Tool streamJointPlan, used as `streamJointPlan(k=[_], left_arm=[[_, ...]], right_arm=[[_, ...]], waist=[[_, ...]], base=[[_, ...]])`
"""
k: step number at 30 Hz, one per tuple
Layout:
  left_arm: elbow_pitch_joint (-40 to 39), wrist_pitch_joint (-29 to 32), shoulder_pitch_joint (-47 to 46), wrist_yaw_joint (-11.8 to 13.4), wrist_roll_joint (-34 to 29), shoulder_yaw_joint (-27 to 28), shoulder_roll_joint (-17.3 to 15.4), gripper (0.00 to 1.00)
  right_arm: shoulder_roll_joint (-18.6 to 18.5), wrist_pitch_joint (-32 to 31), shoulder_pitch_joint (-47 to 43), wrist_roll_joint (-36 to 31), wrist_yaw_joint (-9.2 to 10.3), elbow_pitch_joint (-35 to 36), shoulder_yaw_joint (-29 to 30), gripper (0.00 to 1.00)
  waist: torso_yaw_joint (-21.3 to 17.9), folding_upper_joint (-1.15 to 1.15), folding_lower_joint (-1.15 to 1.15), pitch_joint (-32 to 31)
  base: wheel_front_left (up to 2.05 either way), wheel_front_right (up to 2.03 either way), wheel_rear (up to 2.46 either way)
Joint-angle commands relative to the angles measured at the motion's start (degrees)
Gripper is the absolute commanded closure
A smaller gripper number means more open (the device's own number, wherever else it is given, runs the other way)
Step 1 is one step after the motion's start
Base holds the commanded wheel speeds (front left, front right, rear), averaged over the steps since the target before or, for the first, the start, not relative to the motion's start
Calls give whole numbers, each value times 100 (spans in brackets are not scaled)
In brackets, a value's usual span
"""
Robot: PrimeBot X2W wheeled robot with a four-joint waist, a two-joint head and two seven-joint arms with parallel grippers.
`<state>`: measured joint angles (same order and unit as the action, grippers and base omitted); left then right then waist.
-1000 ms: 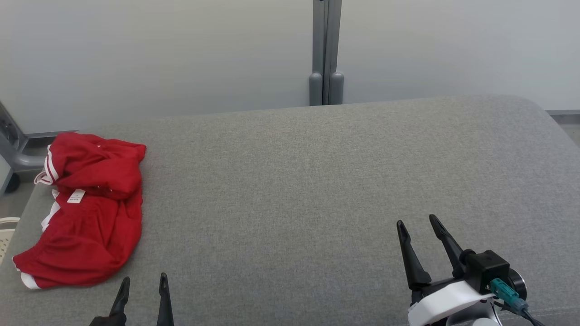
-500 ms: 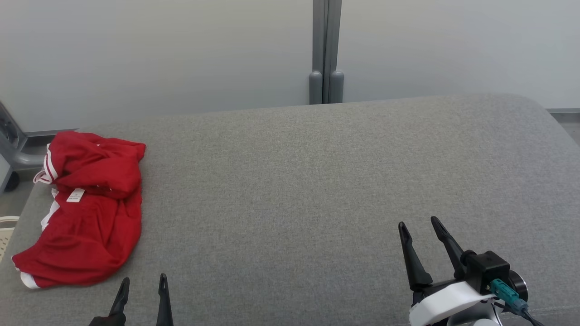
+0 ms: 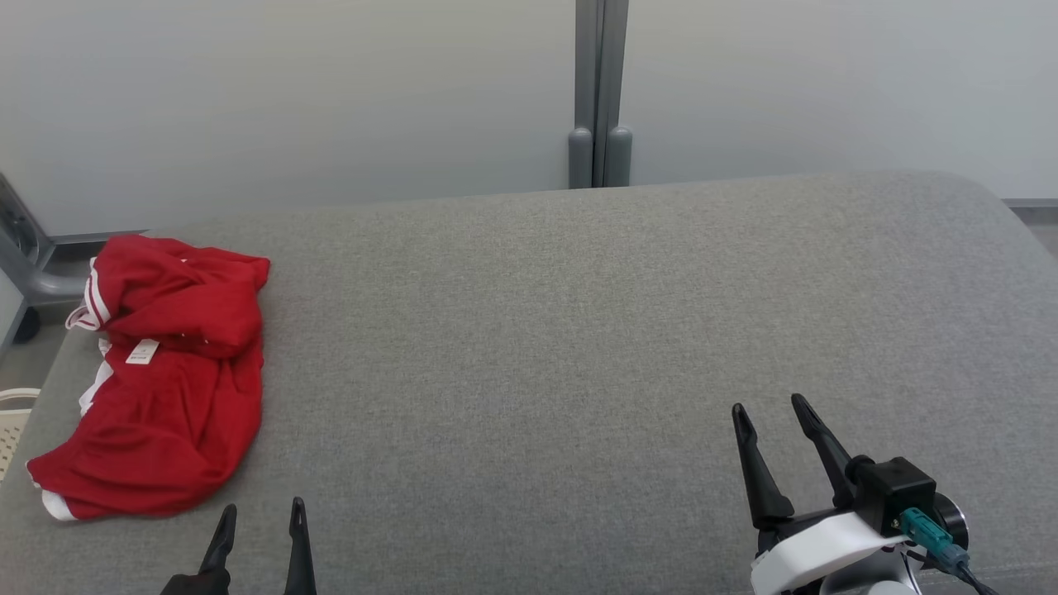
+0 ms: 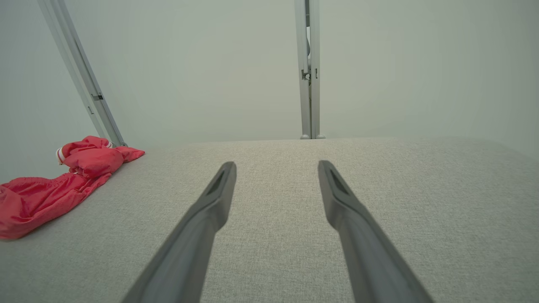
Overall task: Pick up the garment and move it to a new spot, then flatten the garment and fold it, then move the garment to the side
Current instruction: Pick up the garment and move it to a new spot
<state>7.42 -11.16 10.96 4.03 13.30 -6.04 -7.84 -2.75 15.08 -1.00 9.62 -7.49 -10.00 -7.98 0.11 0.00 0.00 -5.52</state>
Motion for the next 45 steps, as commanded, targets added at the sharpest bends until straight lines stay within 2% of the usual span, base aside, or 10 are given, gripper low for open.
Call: streamJointPlan(k=[1,9,24,31,45], left_arm=[[-26,13,-78,23,11,-12,-35,0],[-126,78,-160,88,-51,-43,-102,0],[-360,214,-208,162,-38,-68,-216,0],[-427,161,-144,217,29,-52,-206,0],[-482,87,-161,316,144,11,-191,0]], right_arm=[[-25,26,-55,-18,0,16,28,0],[-22,21,-83,43,-1,71,68,0],[-23,20,-19,206,0,163,40,0],[-23,20,106,197,-1,143,-50,0],[-28,20,284,122,0,5,-106,0]], waist=[[32,0,0,6],[462,0,0,38],[2125,0,0,145],[2722,0,0,214],[2812,0,0,331]], base=[[0,0,0],[0,0,0],[0,0,0],[0,0,0],[0,0,0]])
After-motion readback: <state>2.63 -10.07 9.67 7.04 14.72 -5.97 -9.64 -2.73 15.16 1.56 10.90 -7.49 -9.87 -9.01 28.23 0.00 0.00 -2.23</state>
